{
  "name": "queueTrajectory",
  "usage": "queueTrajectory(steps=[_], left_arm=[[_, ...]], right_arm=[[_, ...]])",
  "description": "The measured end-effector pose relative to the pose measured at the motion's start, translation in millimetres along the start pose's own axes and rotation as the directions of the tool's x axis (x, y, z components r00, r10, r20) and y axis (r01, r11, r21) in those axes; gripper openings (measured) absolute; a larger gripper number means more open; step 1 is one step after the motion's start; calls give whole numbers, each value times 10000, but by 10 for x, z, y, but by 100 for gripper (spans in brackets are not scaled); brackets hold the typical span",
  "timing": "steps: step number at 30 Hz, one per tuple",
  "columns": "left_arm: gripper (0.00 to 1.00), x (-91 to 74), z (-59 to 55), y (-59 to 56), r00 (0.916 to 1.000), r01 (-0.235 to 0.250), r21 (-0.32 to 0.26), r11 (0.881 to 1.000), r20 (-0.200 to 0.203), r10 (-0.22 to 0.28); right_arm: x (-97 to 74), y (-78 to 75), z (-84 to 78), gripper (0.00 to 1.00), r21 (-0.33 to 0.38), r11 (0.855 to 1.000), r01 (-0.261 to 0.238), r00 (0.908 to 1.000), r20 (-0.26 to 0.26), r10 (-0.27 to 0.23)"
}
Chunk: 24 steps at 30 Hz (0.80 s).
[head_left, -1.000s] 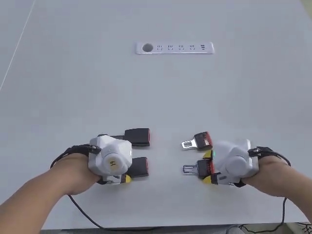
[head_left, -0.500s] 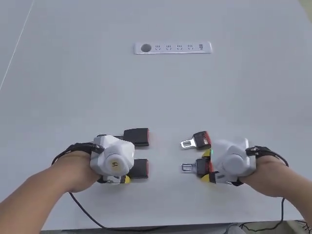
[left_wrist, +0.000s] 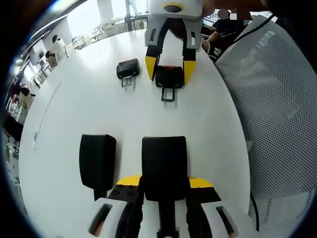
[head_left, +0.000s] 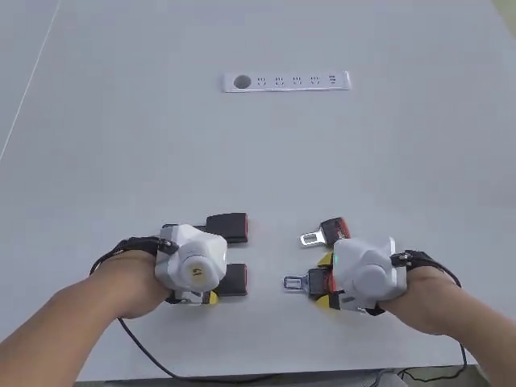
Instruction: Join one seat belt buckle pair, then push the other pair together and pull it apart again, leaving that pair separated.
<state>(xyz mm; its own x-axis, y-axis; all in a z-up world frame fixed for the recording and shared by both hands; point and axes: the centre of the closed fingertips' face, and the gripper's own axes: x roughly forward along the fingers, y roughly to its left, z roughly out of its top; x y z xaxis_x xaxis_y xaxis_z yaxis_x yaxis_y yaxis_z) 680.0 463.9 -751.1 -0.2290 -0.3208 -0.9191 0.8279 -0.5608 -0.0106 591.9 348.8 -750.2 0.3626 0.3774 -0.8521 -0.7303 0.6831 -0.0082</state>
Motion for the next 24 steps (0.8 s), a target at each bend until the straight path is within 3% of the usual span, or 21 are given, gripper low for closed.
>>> queueTrajectory(steps=[9, 24], left_arm=[[33, 1, 5, 0, 10000, 6, -34, 10000, -15, -6], [33, 4, 11, 3, 9999, 20, 22, 10000, -124, -20]], right_arm=[[115, 4, 201, 34, 268, 9991, 317, 9984, 451, -329], [301, 38, 507, 34, 2, 9989, 473, 9974, 536, -473]])
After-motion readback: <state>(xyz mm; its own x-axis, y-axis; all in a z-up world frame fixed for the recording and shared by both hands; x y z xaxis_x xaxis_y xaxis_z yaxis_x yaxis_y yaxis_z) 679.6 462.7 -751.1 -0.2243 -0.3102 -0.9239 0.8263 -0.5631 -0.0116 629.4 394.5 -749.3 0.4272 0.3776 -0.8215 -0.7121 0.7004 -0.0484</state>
